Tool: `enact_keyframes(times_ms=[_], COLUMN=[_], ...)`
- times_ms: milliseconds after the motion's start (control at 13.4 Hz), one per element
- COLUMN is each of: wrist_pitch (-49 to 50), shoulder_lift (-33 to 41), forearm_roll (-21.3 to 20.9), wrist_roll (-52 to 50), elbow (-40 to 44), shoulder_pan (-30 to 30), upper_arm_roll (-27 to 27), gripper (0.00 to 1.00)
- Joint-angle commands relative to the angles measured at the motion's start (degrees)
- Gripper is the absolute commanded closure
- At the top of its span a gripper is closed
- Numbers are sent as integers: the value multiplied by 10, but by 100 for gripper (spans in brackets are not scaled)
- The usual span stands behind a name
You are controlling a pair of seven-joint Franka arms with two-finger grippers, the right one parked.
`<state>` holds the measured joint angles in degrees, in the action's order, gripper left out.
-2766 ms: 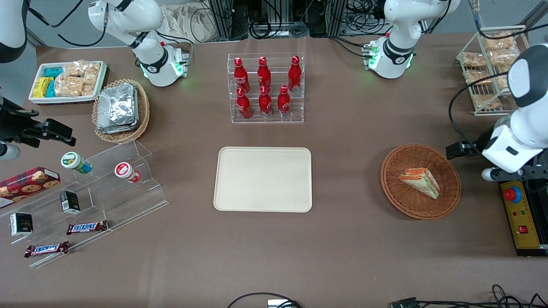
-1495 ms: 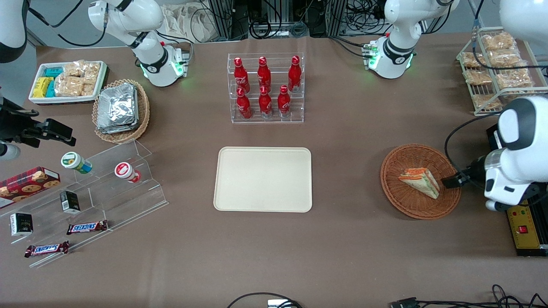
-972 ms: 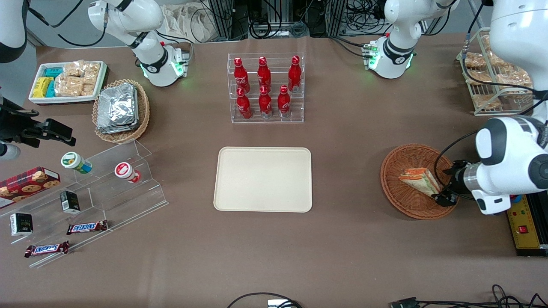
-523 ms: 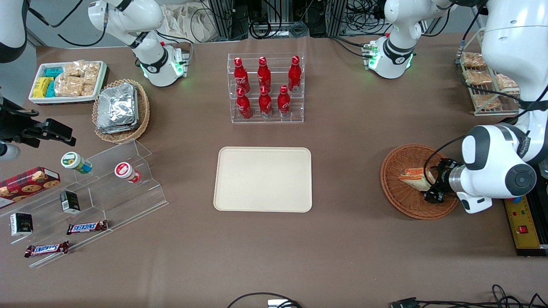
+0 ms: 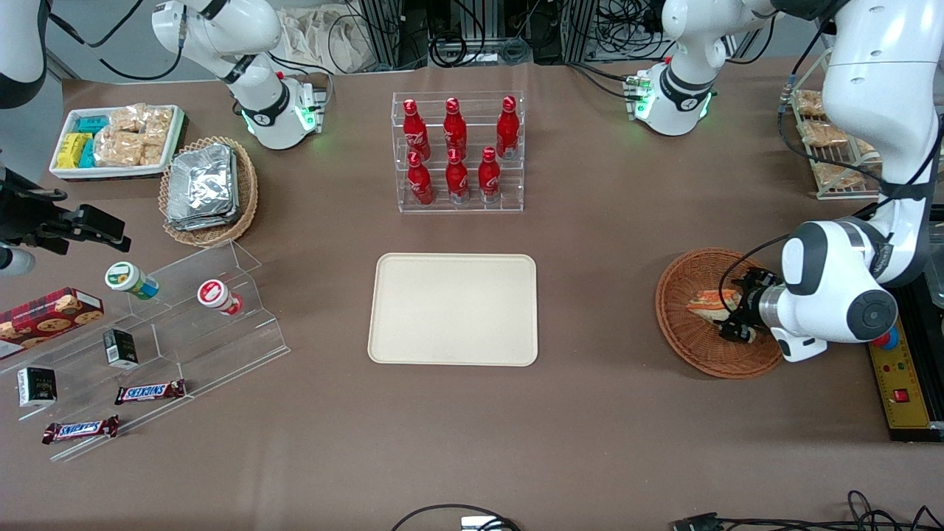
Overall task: Place sandwich from basket to tray
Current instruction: 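Lift the sandwich and carry it with the left gripper over the tray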
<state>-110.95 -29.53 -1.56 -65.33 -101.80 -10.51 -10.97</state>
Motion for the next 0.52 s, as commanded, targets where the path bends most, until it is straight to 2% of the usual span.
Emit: enact_keyframes(times_ms=[0, 75, 150, 224, 374, 449], wrist_pitch=[-3, -4, -5, -4, -1, 1], shoulder_lift=[0, -2, -3, -3, 1, 2], forearm_roll=[3, 3, 0, -1, -6, -6], wrist_roll=[-8, -9, -10, -10, -5, 1], elbow=[-6, -6, -5, -5, -3, -2], shoulder_pan=[1, 1, 2, 2, 4, 6], upper_arm_roll=[0, 0, 0, 1, 0, 0], gripper=[0, 3, 14, 36, 91, 100])
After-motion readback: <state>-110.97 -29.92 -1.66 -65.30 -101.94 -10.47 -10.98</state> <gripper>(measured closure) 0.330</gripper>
